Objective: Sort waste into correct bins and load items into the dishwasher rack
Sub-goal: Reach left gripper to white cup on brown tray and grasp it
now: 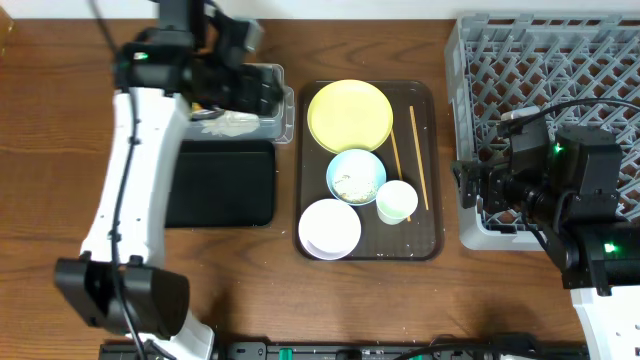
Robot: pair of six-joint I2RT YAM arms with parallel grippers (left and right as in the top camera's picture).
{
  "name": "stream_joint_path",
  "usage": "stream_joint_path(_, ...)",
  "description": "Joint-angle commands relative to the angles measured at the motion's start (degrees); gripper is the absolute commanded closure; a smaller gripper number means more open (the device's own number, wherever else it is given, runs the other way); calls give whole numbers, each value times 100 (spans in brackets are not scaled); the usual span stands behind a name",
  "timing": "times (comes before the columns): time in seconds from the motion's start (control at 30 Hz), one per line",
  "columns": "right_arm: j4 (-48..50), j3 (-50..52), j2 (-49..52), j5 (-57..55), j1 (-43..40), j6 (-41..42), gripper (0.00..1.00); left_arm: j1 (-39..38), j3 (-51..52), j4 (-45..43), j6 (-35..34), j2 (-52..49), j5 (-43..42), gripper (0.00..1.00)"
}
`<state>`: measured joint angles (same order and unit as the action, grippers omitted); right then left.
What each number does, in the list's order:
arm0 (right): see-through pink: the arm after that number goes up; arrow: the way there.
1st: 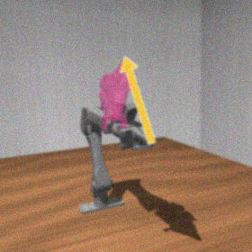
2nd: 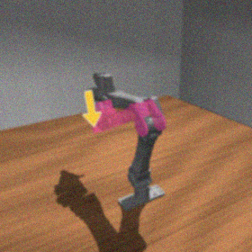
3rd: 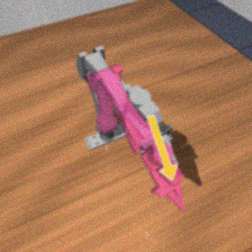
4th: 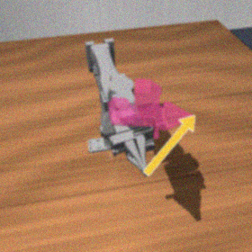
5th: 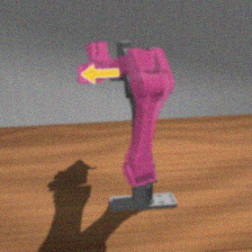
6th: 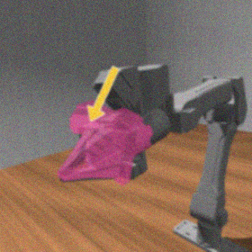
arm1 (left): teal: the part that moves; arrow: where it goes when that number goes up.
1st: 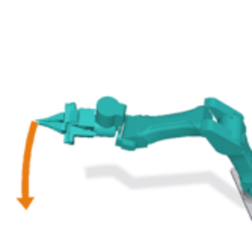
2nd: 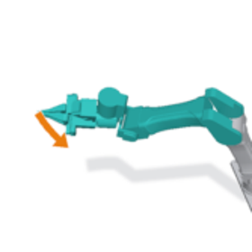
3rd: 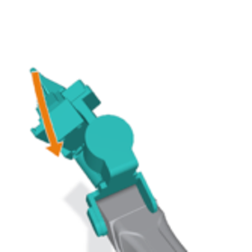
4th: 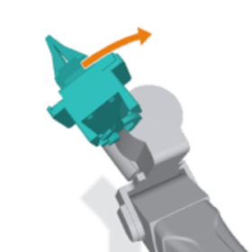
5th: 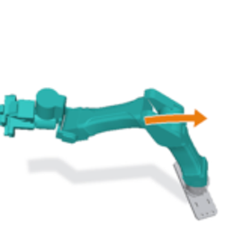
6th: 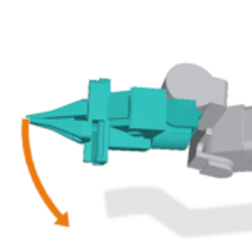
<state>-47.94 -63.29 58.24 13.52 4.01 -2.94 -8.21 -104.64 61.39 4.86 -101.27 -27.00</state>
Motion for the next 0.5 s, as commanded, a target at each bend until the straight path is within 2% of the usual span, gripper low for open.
stream_joint_path(0.0, 9, -109, -9, 48, 46, 76, 1, -433, 79, 87, -756, -157, -7, 23)
stream_joint_path(0.13, -22, -109, -9, 48, 46, 76, 1, -1038, 328, 74, -1080, -267, 186, 25)
stream_joint_path(0.33, -72, -109, -9, 48, 46, 76, 1, -1814, 597, 48, -1941, -468, 1049, 26)
stream_joint_path(0.47, -74, -109, -9, 48, 46, 79, 1, -2240, 682, -37, -2063, -691, 1128, 26)
